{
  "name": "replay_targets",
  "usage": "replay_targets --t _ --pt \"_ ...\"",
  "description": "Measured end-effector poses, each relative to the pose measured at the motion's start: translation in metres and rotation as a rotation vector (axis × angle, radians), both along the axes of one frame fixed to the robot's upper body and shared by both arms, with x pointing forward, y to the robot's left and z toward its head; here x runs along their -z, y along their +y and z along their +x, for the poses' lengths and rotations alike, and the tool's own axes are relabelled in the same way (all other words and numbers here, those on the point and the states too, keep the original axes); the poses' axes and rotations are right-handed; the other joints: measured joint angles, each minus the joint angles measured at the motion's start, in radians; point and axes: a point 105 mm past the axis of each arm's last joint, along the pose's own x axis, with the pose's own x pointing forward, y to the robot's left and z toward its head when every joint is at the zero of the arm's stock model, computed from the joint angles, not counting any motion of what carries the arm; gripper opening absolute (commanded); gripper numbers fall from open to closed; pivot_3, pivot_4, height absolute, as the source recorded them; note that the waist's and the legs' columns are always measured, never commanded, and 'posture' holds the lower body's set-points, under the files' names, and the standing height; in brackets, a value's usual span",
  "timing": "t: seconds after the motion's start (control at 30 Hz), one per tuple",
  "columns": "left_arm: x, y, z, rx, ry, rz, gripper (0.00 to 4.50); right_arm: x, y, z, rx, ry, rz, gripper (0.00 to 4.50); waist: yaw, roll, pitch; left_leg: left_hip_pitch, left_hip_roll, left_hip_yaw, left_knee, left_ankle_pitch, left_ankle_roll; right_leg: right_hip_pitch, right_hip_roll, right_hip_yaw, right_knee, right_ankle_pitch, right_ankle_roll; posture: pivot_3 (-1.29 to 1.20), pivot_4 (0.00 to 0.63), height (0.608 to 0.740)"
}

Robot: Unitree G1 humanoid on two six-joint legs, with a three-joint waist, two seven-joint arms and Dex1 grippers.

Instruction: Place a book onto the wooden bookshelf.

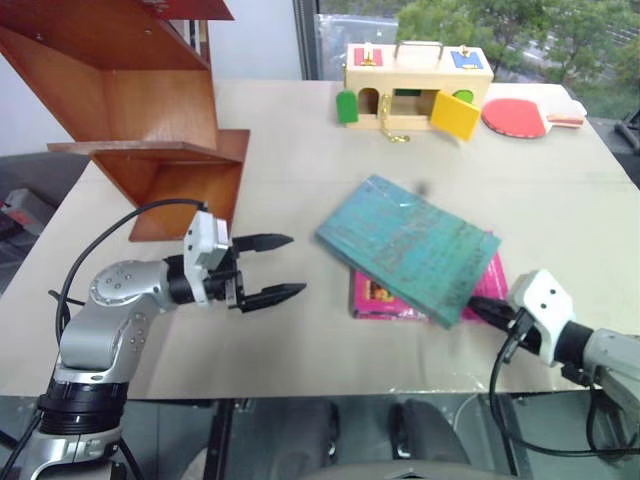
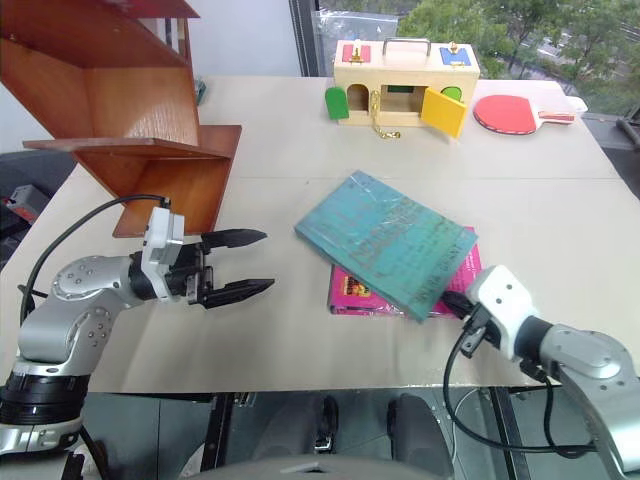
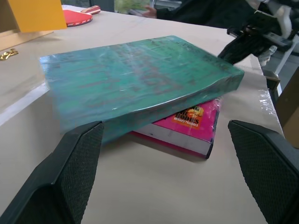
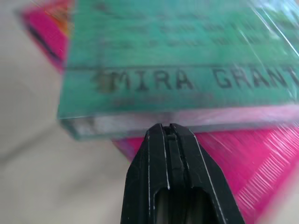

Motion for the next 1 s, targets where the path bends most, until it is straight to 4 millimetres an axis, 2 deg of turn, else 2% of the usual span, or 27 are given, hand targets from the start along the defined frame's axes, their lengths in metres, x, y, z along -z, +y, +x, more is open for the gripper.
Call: replay_targets --t 0.13,0.23,0.3,0.33,0.43,0.5,0.53,0.57,0.67,0.77,0.8,0.9,1.0 --pt "0.004 0.0 -0.002 -0.002 0.015 0.001 4.5 0.006 0.017 -0.007 -0.056 0.031 0.041 0.01 0.003 0.0 0.0 0.0 0.0 0.0 0.0 0.0 0.0 0.0 0.0 0.0 0.0 0.0 0.0 0.0 0.15 0.74" --pt "0.004 -0.001 -0.004 0.001 0.015 0.002 4.5 0.002 0.018 -0.015 -0.071 0.036 0.057 0.01 0.003 0.0 0.0 0.0 0.0 0.0 0.0 0.0 0.0 0.0 0.0 -0.001 0.0 0.0 0.0 0.0 0.15 0.74" --pt "0.006 -0.001 -0.006 0.002 0.022 0.004 4.5 -0.003 0.012 -0.019 -0.057 0.047 0.078 0.01 0.002 0.0 0.0 0.0 0.0 0.0 0.0 0.0 0.0 0.0 0.0 0.0 0.0 0.0 0.0 0.0 0.15 0.74" --pt "0.008 -0.001 -0.006 -0.008 0.03 0.001 4.5 -0.014 0.005 -0.019 -0.036 0.03 0.106 0.01 0.001 0.0 0.0 0.0 0.0 0.0 0.0 0.0 0.0 0.001 0.0 0.0 0.0 0.0 0.0 0.0 0.15 0.74" --pt "0.01 -0.002 -0.006 -0.018 0.036 -0.013 4.5 -0.039 0.0 -0.011 -0.005 -0.022 0.174 0.01 -0.005 0.0 0.0 0.002 0.0 0.0 0.0 0.0 0.0 0.001 0.0 0.0 0.001 0.0 0.0 0.0 0.15 0.74" --pt "0.011 -0.005 -0.004 -0.028 0.034 -0.032 4.5 -0.076 -0.003 0.014 0.057 -0.147 0.246 0.01 -0.014 0.0 0.0 0.002 0.0 0.0 0.001 0.0 0.0 0.001 0.0 0.001 0.001 0.001 0.0 0.0 0.15 0.74" --pt "0.01 -0.01 -0.004 -0.019 0.029 -0.042 4.5 -0.096 -0.011 0.033 0.138 -0.217 0.247 0.01 -0.015 0.0 0.0 0.002 0.0 -0.001 0.001 0.001 -0.001 0.001 0.0 0.0 0.001 0.001 -0.002 0.0 0.15 0.74" --pt "0.01 -0.012 -0.004 -0.015 0.027 -0.042 4.5 -0.098 -0.015 0.037 0.165 -0.223 0.238 0.01 -0.016 -0.001 0.0 0.002 0.0 -0.001 0.001 0.001 -0.001 0.001 0.0 0.0 0.001 0.001 -0.002 0.0 0.15 0.74" --pt "0.011 -0.017 -0.006 -0.005 0.029 -0.042 4.5 -0.105 -0.036 0.08 0.341 -0.241 0.128 0.01 -0.018 -0.001 0.0 0.0 0.0 -0.001 0.0 0.001 -0.001 0.0 0.0 0.0 0.001 0.001 -0.002 0.0 0.15 0.74" --pt "0.012 -0.019 -0.007 0.001 0.029 -0.045 4.5 -0.099 -0.049 0.11 0.444 -0.191 0.117 0.01 -0.016 -0.001 0.0 -0.001 0.0 -0.001 -0.001 0.003 -0.005 -0.002 0.0 -0.001 0.0 0.001 -0.003 0.0 0.15 0.74" --pt "0.011 -0.019 -0.008 0.007 0.035 -0.059 4.5 -0.092 -0.048 0.131 0.471 -0.162 0.091 0.01 -0.019 0.0 0.0 -0.002 0.0 0.0 -0.001 0.003 -0.005 -0.003 0.0 0.0 0.0 0.001 -0.003 0.0 0.15 0.74" --pt "0.006 -0.024 -0.013 0.048 0.03 -0.09 4.5 -0.074 -0.048 0.165 0.506 -0.113 0.014 0.01 -0.028 0.0 0.0 -0.006 0.0 0.004 -0.001 0.003 -0.005 -0.008 0.001 0.003 0.0 0.001 -0.003 0.0 0.15 0.74" --pt "0.004 -0.026 -0.018 0.067 0.031 -0.101 4.5 -0.05 -0.039 0.173 0.446 -0.034 -0.028 0.01 -0.024 0.0 0.0 -0.014 0.0 0.003 -0.001 0.003 -0.005 -0.016 0.002 0.002 0.001 0.001 -0.003 0.0 0.15 0.74"
